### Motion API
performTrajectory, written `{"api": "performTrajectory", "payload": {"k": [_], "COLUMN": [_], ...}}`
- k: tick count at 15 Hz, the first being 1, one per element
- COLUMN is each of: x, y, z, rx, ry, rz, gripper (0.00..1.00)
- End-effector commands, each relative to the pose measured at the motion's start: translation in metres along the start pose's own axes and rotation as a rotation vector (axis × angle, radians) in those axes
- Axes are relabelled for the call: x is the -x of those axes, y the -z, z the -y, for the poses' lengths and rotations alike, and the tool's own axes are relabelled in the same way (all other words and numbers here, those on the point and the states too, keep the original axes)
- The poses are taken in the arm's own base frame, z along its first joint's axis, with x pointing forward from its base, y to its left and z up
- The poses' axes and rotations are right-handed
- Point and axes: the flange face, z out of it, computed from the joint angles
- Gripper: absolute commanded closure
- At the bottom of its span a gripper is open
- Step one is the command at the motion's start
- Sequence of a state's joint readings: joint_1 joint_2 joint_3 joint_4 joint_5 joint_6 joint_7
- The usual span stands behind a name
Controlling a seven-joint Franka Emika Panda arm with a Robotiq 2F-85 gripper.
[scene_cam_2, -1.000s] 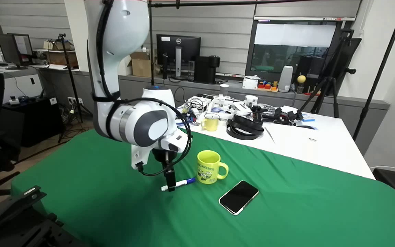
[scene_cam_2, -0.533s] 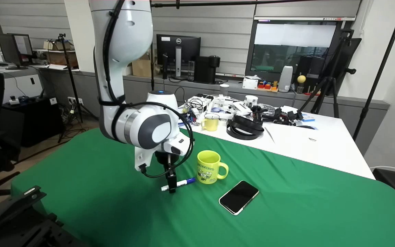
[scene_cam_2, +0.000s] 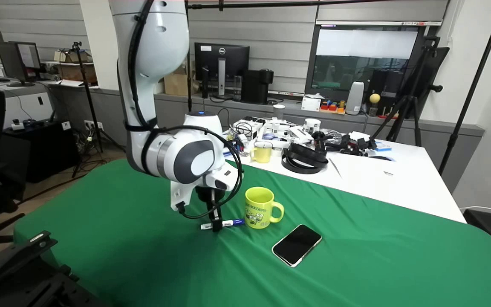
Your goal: Put the blue marker in the yellow mug
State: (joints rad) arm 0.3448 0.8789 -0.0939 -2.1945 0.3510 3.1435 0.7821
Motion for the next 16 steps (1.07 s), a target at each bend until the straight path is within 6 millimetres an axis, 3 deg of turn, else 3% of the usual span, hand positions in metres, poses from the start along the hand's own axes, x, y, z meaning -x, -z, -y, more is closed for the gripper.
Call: {"api": "performTrajectory", "payload": {"k": [1, 3, 4, 6, 8, 16], "x": [-0.004, -0.004, -0.004, -0.005, -0.005, -0.011], "y": [0.0, 0.001, 0.001, 0.001, 0.003, 0.022], "z": [0.002, 0.001, 0.001, 0.002, 0.004, 0.009], "rx": [0.017, 0.023, 0.027, 0.033, 0.032, 0.037], "ry": [-0.014, -0.013, -0.013, -0.011, -0.008, -0.016], "rz": [-0.002, -0.001, -0.004, -0.009, -0.014, -0.019], "gripper": [0.55, 0.49, 0.87, 0.88, 1.0, 0.96]}}
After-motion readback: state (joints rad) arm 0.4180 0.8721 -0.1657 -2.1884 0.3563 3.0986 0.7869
